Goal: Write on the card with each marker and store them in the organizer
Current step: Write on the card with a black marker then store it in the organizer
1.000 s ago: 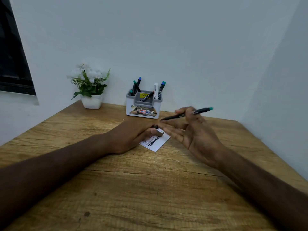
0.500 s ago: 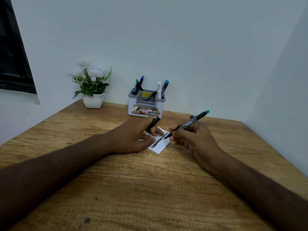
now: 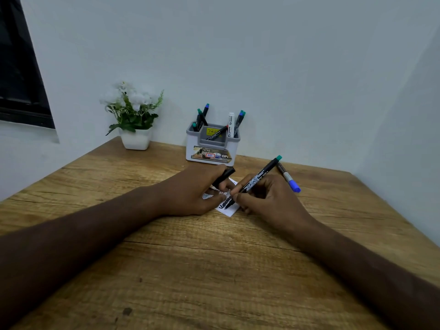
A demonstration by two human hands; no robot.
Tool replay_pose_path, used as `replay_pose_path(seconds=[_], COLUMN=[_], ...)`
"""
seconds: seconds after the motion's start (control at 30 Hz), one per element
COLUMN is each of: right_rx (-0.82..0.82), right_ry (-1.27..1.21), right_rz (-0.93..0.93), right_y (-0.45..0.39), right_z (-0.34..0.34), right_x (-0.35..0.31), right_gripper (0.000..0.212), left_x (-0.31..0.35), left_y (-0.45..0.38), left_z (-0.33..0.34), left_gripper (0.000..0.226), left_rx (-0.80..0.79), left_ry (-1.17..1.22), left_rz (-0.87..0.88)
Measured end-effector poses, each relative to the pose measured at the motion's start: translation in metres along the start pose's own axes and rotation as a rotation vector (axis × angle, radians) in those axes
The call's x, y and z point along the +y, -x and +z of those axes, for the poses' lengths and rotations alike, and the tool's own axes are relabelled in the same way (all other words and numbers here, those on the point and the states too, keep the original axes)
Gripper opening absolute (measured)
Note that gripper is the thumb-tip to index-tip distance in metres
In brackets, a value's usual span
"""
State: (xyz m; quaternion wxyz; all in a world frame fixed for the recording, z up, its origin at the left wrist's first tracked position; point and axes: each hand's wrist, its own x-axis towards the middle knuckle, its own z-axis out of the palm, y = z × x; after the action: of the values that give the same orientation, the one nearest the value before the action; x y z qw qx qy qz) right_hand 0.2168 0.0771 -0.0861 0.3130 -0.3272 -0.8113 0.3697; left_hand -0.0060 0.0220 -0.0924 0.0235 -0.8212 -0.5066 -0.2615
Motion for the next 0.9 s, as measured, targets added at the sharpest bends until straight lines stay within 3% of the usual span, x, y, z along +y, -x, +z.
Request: replay_pose_path(seconds=[0.3,0.57,0.9], right_rx=[0.024,-0.023,0.009], right_ry=[-0.012,0.020,-0.001], right_rz=[0.004,-0.066,-0.017], right_y=[0.0001,0.0017,0.0014], right_z=[-0.0004,0.0024,-0.0019], right_x=[0.0004,-0.0021,0.0001], right_gripper=[0.006,0.010,0.007], left_x=[-0.0023,-0.0042,0.0007], left_y=[-0.0001,-0.0003,-0.0003], left_z=[0.0009,0.0029,-0.0002], left_gripper=[0.028,0.017,0.027], left_rx=[0.000,0.004,0.001], left_ry=[0.014,0.000,0.018], left_rz=[-0.001,0.015,-0.003])
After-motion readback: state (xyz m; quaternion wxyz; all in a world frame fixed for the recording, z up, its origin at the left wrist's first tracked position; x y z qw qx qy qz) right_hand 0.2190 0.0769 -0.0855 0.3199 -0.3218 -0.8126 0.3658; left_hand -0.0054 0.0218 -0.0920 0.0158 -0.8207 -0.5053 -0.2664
